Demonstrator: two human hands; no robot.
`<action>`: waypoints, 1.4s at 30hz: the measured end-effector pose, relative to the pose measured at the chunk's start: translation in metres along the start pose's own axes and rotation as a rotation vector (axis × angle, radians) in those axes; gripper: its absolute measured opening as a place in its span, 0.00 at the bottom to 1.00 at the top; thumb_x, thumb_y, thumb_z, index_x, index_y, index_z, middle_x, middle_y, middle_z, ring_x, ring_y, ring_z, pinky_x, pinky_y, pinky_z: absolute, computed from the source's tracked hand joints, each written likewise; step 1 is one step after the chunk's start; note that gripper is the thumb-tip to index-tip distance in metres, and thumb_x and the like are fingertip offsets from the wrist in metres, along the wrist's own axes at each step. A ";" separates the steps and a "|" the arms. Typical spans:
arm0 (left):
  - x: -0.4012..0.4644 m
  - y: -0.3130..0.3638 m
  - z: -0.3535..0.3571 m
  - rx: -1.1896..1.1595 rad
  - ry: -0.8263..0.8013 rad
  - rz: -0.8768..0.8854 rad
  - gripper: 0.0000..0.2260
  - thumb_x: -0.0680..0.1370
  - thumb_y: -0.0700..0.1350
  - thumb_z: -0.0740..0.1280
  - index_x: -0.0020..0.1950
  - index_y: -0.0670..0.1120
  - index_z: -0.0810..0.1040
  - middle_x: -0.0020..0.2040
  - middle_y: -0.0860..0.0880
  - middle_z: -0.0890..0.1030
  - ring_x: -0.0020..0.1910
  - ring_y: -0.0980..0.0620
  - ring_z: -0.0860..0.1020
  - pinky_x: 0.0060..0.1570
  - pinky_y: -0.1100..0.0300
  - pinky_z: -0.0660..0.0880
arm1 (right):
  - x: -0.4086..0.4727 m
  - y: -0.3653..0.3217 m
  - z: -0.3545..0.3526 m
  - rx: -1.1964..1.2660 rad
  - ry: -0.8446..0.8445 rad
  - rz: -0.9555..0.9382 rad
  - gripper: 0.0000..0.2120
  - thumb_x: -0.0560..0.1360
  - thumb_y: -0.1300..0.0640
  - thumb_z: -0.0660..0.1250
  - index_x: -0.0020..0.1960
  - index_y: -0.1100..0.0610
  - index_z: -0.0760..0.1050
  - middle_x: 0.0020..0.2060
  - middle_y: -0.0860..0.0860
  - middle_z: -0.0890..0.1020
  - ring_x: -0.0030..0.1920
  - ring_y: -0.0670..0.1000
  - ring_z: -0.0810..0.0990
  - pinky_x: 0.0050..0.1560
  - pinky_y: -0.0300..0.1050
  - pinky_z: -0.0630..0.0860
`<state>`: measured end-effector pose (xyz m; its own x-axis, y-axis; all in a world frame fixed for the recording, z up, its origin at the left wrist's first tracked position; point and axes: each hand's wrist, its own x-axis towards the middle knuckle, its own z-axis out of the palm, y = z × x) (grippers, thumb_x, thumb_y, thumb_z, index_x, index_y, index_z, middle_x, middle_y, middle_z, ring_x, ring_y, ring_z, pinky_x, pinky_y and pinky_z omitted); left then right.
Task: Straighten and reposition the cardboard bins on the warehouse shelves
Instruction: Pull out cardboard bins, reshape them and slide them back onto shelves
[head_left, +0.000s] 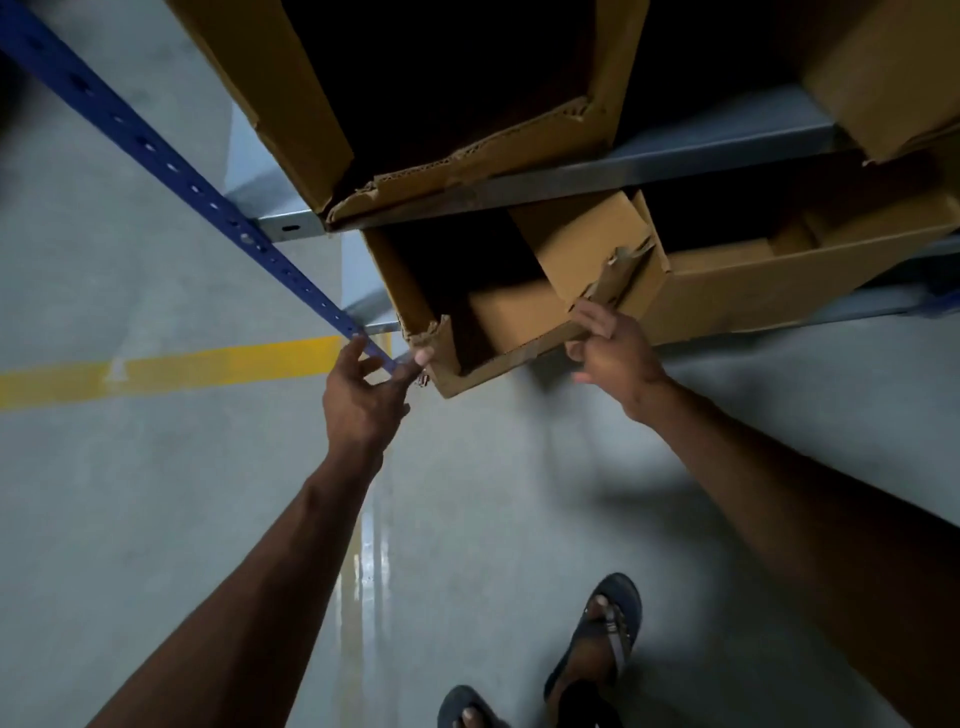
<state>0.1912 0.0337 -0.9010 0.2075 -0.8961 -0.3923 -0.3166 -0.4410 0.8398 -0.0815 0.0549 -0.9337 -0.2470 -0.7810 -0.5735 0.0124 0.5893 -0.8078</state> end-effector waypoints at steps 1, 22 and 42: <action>0.006 0.001 0.006 0.015 0.022 -0.029 0.37 0.68 0.62 0.83 0.70 0.46 0.77 0.60 0.42 0.85 0.45 0.49 0.87 0.43 0.45 0.87 | 0.009 -0.006 0.001 -0.053 -0.030 -0.028 0.31 0.80 0.70 0.61 0.79 0.50 0.67 0.77 0.47 0.70 0.72 0.53 0.74 0.71 0.60 0.74; -0.069 -0.009 0.020 0.077 -0.301 -0.161 0.15 0.81 0.53 0.73 0.50 0.41 0.83 0.43 0.45 0.89 0.38 0.44 0.87 0.38 0.50 0.82 | -0.095 0.031 -0.013 -0.116 0.153 0.077 0.15 0.76 0.62 0.71 0.62 0.54 0.84 0.56 0.49 0.86 0.58 0.50 0.84 0.65 0.58 0.79; -0.140 0.119 0.338 0.470 -0.365 0.268 0.39 0.79 0.57 0.73 0.84 0.61 0.55 0.55 0.48 0.86 0.53 0.44 0.85 0.55 0.43 0.83 | -0.029 0.008 -0.299 -1.007 0.452 -0.555 0.37 0.73 0.63 0.69 0.80 0.49 0.65 0.79 0.50 0.66 0.76 0.58 0.66 0.60 0.53 0.76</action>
<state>-0.1882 0.0897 -0.8735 -0.2363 -0.9011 -0.3636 -0.7023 -0.1002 0.7048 -0.3635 0.1442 -0.8824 -0.2959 -0.9524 0.0730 -0.9025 0.2538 -0.3479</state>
